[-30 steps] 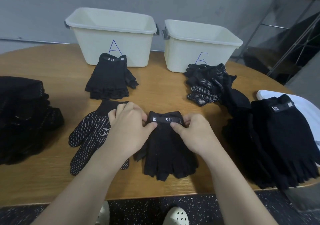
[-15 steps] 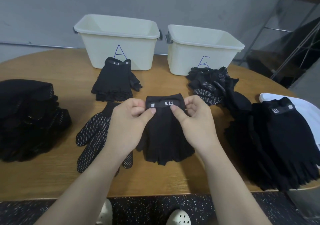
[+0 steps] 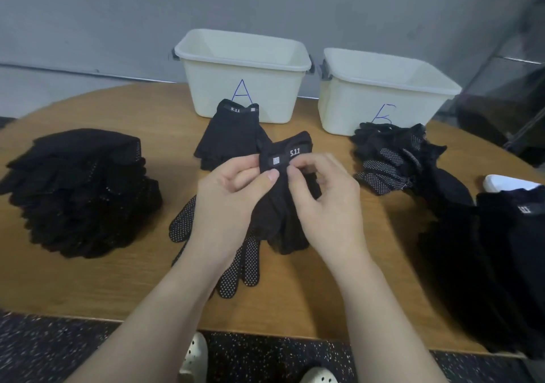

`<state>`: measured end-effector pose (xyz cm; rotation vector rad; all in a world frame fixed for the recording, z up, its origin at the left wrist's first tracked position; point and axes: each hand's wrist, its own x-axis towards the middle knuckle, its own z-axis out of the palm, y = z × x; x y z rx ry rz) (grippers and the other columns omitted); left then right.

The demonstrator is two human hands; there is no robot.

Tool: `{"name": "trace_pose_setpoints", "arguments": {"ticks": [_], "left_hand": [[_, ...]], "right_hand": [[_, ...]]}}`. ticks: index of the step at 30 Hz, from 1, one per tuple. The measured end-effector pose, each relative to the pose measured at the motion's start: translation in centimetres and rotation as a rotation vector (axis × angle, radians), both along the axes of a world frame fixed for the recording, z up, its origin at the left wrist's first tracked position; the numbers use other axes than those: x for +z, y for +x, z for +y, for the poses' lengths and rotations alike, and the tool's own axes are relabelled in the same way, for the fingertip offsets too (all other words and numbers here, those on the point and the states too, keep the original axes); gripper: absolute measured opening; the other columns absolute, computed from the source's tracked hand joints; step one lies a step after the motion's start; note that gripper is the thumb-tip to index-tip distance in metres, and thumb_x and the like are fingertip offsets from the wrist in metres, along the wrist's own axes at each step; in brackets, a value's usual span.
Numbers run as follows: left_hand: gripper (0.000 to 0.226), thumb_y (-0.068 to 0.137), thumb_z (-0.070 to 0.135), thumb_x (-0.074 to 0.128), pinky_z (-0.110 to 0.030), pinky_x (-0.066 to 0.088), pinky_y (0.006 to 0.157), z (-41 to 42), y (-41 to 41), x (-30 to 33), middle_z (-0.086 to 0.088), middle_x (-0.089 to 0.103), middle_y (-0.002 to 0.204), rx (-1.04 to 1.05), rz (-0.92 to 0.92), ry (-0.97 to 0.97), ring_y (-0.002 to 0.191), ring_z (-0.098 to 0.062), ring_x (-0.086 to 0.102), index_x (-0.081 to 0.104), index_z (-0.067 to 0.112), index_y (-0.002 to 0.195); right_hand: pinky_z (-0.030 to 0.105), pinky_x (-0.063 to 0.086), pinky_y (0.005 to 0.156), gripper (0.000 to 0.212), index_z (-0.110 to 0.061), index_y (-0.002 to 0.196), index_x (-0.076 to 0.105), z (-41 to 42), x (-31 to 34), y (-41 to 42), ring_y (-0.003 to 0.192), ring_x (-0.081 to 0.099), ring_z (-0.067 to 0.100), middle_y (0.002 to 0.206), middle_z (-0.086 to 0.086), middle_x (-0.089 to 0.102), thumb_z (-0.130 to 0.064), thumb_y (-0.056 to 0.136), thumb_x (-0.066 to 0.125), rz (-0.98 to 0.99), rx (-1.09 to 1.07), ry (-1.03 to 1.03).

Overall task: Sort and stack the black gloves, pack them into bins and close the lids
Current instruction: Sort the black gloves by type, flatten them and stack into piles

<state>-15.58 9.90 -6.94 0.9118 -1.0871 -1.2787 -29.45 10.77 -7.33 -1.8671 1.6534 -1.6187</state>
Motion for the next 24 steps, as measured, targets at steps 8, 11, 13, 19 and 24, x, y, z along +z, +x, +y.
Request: {"name": "trace_pose_setpoints", "arguments": {"ticks": [8, 11, 13, 19, 24], "left_hand": [[0.042, 0.101, 0.025, 0.044, -0.043, 0.047, 0.113, -0.9, 1.4, -0.5, -0.009, 0.069, 0.134, -0.155, 0.109, -0.047, 0.131, -0.021, 0.061, 0.06, 0.01, 0.136], [0.045, 0.102, 0.031, 0.038, -0.038, 0.04, 0.119, -0.9, 2.1, -0.7, -0.003, 0.065, 0.141, -0.218, 0.046, -0.102, 0.136, -0.015, 0.056, 0.053, 0.019, 0.143], [0.047, 0.106, 0.037, 0.035, -0.041, 0.031, 0.124, -1.0, 2.5, -1.1, 0.004, 0.059, 0.148, -0.256, -0.058, -0.131, 0.143, -0.011, 0.048, 0.047, 0.026, 0.15], [0.049, 0.11, 0.05, 0.02, -0.043, 0.014, 0.128, -1.4, 3.8, -1.4, 0.02, 0.046, 0.157, -0.313, -0.267, -0.173, 0.151, 0.0, 0.03, 0.037, 0.041, 0.155], [0.041, 0.112, 0.03, 0.038, -0.023, 0.027, 0.123, -2.3, 5.3, -1.3, 0.02, 0.05, 0.153, -0.114, -0.334, -0.165, 0.142, 0.01, 0.038, 0.044, 0.034, 0.153]], "right_hand": [[0.021, 0.05, 0.08, 0.02, -0.03, 0.111, 0.065, -0.4, 0.5, 1.9, 0.092, 0.066, 0.008, 0.099, -0.009, 0.07, -0.03, 0.092, 0.073, -0.08, 0.082, 0.093], [0.032, 0.054, 0.076, 0.016, -0.022, 0.103, 0.068, -0.9, 0.5, 2.5, 0.083, 0.066, 0.012, 0.089, -0.006, 0.071, -0.029, 0.089, 0.072, -0.114, 0.055, 0.095], [0.034, 0.054, 0.073, 0.015, -0.022, 0.097, 0.068, -1.1, 0.6, 3.0, 0.079, 0.066, 0.014, 0.082, -0.005, 0.07, -0.033, 0.087, 0.072, -0.132, 0.029, 0.092], [0.039, 0.054, 0.066, 0.007, -0.016, 0.092, 0.069, -1.9, 0.4, 4.0, 0.068, 0.064, 0.019, 0.073, 0.001, 0.068, -0.023, 0.093, 0.068, -0.199, -0.008, 0.052], [0.043, 0.061, 0.078, 0.016, -0.008, 0.096, 0.074, -2.7, 0.5, 3.4, 0.08, 0.071, 0.024, 0.086, 0.008, 0.077, -0.009, 0.098, 0.058, -0.447, 0.097, 0.136]]}}
